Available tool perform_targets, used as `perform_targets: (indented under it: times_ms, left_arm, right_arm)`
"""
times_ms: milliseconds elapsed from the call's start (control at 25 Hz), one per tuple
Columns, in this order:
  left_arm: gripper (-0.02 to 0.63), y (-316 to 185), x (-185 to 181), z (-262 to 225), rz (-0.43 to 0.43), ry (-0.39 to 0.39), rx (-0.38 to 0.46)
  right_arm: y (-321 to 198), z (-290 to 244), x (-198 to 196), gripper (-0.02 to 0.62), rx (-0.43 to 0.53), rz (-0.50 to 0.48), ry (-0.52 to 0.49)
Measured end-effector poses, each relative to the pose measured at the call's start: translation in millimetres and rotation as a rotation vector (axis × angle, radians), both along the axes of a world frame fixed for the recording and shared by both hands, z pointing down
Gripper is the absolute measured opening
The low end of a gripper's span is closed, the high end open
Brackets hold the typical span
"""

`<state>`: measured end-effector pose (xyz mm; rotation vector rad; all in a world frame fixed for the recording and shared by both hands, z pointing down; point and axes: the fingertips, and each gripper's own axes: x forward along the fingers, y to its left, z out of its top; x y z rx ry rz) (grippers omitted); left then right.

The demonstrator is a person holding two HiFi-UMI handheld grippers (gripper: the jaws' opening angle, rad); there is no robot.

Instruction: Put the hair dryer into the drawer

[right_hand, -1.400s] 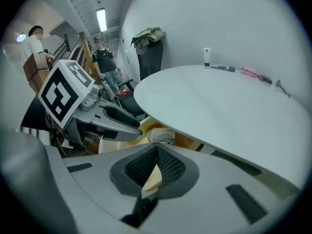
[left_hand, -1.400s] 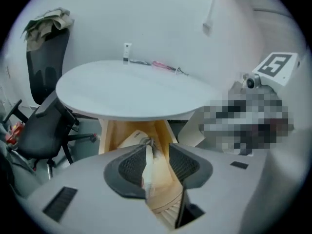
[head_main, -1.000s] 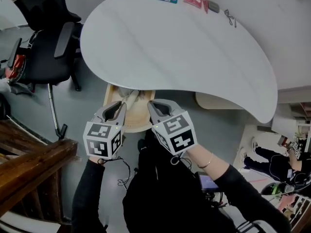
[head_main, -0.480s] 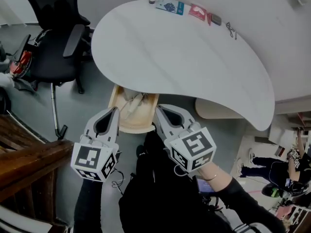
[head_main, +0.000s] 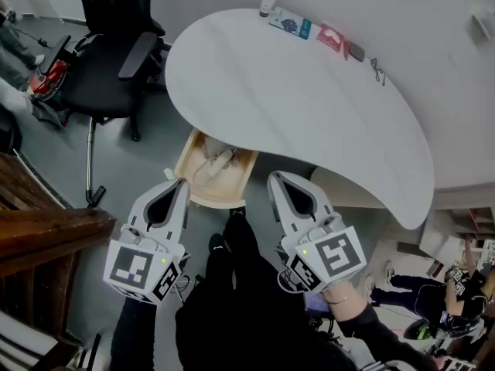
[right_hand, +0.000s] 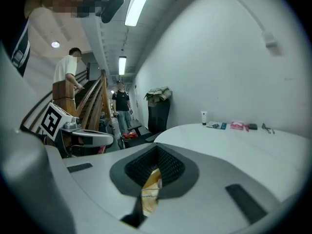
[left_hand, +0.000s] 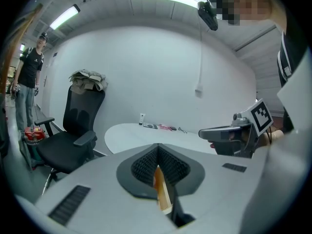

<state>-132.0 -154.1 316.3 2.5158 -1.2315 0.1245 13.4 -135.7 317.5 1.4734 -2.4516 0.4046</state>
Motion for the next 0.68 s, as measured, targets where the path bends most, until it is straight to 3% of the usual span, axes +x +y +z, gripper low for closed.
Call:
perform_targets:
  times_ms: [320,680]
  left_arm:
    - [0.009,23.9,-5.5,-31.5,-0.026,0.023,0.060]
    - [0.009,50.3,-12.5,-60.5,-0.028,0.039,0.113]
  right_arm:
    - [20.9,-46.0,-1.6,0.002,0.116,-0.013,-0.016]
    - [50.6,-65.2,-9.7,0.002,0.157,-0.005,-0.049]
